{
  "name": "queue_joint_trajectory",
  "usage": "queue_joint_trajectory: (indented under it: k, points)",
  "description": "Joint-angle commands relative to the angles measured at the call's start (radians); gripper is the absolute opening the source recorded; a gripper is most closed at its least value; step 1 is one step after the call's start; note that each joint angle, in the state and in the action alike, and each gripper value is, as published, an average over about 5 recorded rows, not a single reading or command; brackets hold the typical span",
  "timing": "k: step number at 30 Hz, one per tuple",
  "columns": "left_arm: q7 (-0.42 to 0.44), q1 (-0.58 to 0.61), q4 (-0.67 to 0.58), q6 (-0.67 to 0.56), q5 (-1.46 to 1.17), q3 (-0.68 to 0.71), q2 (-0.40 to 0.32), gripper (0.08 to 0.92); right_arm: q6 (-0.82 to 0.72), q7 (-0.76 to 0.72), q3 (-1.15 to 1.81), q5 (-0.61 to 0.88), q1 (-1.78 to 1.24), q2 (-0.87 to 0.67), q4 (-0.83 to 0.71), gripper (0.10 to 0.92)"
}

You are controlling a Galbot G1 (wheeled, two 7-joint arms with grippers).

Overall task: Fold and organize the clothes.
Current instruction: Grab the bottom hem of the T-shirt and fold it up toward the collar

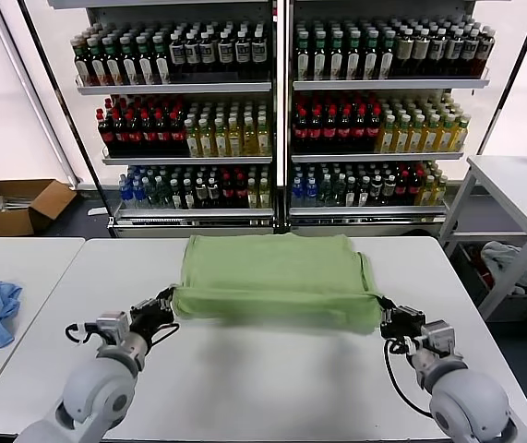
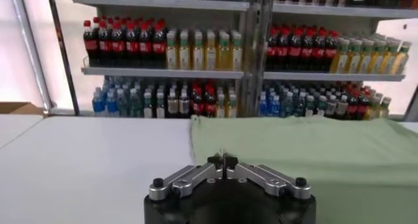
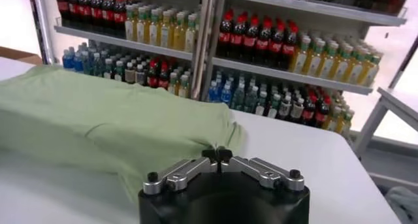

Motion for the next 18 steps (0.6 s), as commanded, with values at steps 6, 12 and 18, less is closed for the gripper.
queue_joint_trajectory:
  k: [6,12,18]
  points:
    - [0.007,-0.178,0.223,-0.003,0.063,0.073,-0.029,0.083,0.036,-0.052,-0.175,-0.072,0.274,0.024,-0.262,0.106]
    - [0.023,-0.166,0.218,0.006,0.075,0.076,-0.025,0.083,0.052,-0.058,-0.222,-0.12,0.312,0.044,-0.3,0.106]
    - [0.026,-0.164,0.229,0.012,0.091,0.081,-0.032,0.083,0.089,-0.052,-0.248,-0.144,0.343,0.075,-0.354,0.106]
